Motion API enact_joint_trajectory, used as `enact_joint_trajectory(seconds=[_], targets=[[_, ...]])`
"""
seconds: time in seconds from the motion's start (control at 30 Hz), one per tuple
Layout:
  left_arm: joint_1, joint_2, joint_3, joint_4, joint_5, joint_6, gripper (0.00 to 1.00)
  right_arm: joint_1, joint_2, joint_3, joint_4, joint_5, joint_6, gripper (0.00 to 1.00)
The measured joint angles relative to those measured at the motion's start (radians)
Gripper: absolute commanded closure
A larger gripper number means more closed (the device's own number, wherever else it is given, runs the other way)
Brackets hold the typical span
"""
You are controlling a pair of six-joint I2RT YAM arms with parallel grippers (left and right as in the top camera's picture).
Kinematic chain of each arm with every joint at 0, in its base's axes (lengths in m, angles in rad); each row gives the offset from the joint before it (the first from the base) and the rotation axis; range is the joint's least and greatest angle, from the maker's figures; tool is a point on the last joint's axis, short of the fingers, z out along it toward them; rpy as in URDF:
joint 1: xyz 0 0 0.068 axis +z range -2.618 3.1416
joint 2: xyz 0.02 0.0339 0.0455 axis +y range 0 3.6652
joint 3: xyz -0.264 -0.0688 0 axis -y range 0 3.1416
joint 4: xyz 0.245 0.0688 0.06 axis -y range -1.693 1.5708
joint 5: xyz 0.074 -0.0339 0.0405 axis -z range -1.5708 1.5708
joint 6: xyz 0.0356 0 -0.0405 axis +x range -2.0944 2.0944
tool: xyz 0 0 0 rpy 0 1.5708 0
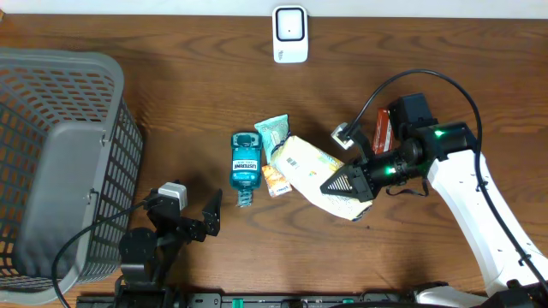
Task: Scan the item barcode
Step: 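Carry the snack bag to the white scanner and hold it there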
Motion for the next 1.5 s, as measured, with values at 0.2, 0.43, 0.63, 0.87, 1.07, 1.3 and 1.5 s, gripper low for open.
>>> enact_joint_trajectory(seconds=[0.2, 0.43, 0.63, 0.87, 1.07, 1.3, 1.5], targets=[[0.000, 0.000, 0.000, 0.000, 0.000, 0.000, 0.02, 0.000, 0.000, 0.000, 0.053, 0.018, 0.049, 0.99], [0.000, 0.000, 0.000, 0.000, 0.000, 0.000, 0.02, 0.000, 0.000, 0.000, 0.100, 0.020, 0.084, 0.99], [0.000, 0.000, 0.000, 0.000, 0.000, 0.000, 0.02, 0.000, 0.000, 0.000, 0.124, 0.023, 0.098, 0.99], [0.000, 0.000, 0.000, 0.000, 0.000, 0.000, 0.02, 0.032, 0.000, -0.001, 0.395, 0.423, 0.241, 0.99], [0.000, 0.000, 0.000, 0.000, 0.000, 0.000, 0.02, 0.077, 0.047, 0.000, 0.742, 0.737, 0.281, 0.99], [0.000, 0.000, 0.000, 0.000, 0.000, 0.000, 0.02, 0.106, 0.270, 0.021, 1.028, 1.049, 0.247, 0.99], [0.000, 0.000, 0.000, 0.000, 0.000, 0.000, 0.02, 0.127, 0.523, 0.265, 1.048, 1.197, 0.135, 0.99]])
